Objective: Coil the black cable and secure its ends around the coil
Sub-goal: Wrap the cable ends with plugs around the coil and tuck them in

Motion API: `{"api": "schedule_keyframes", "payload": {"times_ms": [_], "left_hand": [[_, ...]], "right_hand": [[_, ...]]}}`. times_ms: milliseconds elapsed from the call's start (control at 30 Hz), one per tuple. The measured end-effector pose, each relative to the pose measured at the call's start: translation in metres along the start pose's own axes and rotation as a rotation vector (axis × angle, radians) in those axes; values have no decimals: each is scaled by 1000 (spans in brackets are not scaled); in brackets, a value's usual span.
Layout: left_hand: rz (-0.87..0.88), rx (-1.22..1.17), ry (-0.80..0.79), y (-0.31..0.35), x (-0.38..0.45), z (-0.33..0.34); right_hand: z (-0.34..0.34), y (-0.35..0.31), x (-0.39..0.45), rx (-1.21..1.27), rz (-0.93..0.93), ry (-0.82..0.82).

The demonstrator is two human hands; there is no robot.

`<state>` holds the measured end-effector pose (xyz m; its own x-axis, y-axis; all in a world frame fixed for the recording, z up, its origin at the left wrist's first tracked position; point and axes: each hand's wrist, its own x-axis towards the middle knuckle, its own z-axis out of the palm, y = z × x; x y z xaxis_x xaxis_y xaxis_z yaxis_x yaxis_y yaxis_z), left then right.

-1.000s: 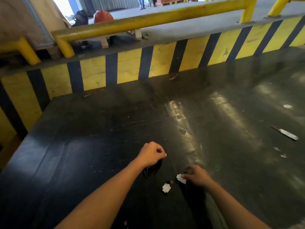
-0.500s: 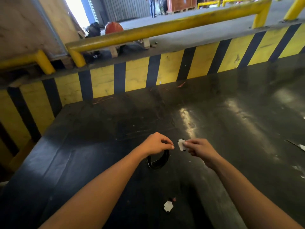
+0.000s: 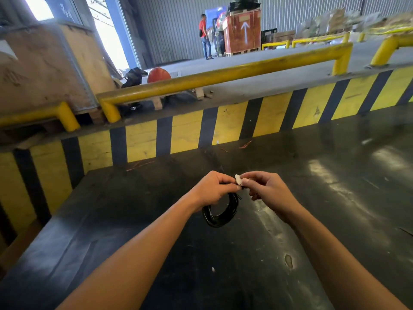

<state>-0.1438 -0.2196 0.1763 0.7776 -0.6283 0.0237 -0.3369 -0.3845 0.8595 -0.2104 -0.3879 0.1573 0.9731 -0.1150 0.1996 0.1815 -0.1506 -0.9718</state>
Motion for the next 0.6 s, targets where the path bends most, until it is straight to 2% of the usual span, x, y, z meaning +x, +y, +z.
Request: {"api": "schedule_keyframes", "payload": {"times_ms": [100,167,333,400,500,600], "left_hand": [[-18,-25,11,6,1,-5],[-7,-12,-7,10,1,-7],[32,51,-40,25,0,-8],[58,81,-45,31,-1,-8],[104,136,-56,38,-2,-3],[124,102,-19,39,-7,-2]], "right_hand": [[-10,-6,2,-73,-57,-128],[-16,-9,5,-137,-96,-121],[-15,-9,10,-383,-240,-11],[-15,-9,13,-421,-294,125],[-22,-9,19,-216,-182,337],[-22,-11,16,87,-105,297]]}}
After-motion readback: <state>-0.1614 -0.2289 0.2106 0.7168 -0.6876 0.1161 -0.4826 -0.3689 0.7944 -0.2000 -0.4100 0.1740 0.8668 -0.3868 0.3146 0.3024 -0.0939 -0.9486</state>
